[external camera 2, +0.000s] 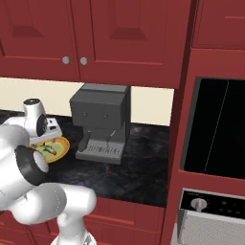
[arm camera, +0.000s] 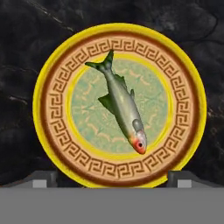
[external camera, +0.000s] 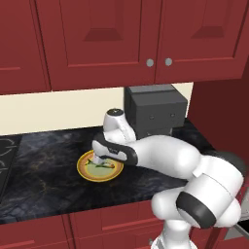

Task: Place the fish on the bottom rack of the oven, and slide the tray back inside. Close the oven door.

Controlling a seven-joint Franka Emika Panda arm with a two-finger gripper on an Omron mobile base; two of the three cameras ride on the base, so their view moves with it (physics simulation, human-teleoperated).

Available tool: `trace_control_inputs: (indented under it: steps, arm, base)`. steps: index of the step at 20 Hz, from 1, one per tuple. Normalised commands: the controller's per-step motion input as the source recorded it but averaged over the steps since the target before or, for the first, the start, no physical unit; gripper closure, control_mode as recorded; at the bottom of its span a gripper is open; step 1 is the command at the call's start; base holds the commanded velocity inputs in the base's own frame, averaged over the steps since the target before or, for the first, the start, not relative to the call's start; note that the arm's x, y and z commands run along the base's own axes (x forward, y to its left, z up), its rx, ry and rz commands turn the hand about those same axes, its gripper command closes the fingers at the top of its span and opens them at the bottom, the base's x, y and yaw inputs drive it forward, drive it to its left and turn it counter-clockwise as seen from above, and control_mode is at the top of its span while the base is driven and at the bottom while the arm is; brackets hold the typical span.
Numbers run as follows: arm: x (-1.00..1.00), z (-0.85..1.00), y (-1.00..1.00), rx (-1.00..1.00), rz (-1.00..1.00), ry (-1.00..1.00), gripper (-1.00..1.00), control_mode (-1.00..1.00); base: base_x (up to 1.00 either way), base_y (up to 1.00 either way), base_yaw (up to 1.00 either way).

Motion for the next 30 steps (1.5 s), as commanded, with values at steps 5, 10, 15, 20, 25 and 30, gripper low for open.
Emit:
trace_control_inputs:
  steps: [5, 10, 15, 20, 25, 30]
  arm:
    - [0.66, -0.41, 0.20, -0.06, 0.00, 0.00, -1.00, -1.00]
    - [0.52, -0.43, 0.21, -0.06, 0.00, 0.00, -1.00, -1.00]
    - [0.04, -0.32, 0.04, -0.04, 0.00, 0.03, -1.00, -1.00]
    - [0.00, -0.21, 0.00, -0.02, 0.00, 0.05, -1.00, -1.00]
    - [0.07, -0.19, 0.00, 0.00, 0.00, 0.04, 1.00, -1.00]
    - [0.11, -0.15, 0.00, 0.00, 0.00, 0.01, 1.00, -1.00]
  base:
    - [0.00, 0.00, 0.00]
    - [0.00, 0.00, 0.00]
    - [0.00, 0.00, 0.00]
    - [0.00, 0.00, 0.00]
    - [0.00, 0.00, 0.00]
    - [0.00, 0.00, 0.00]
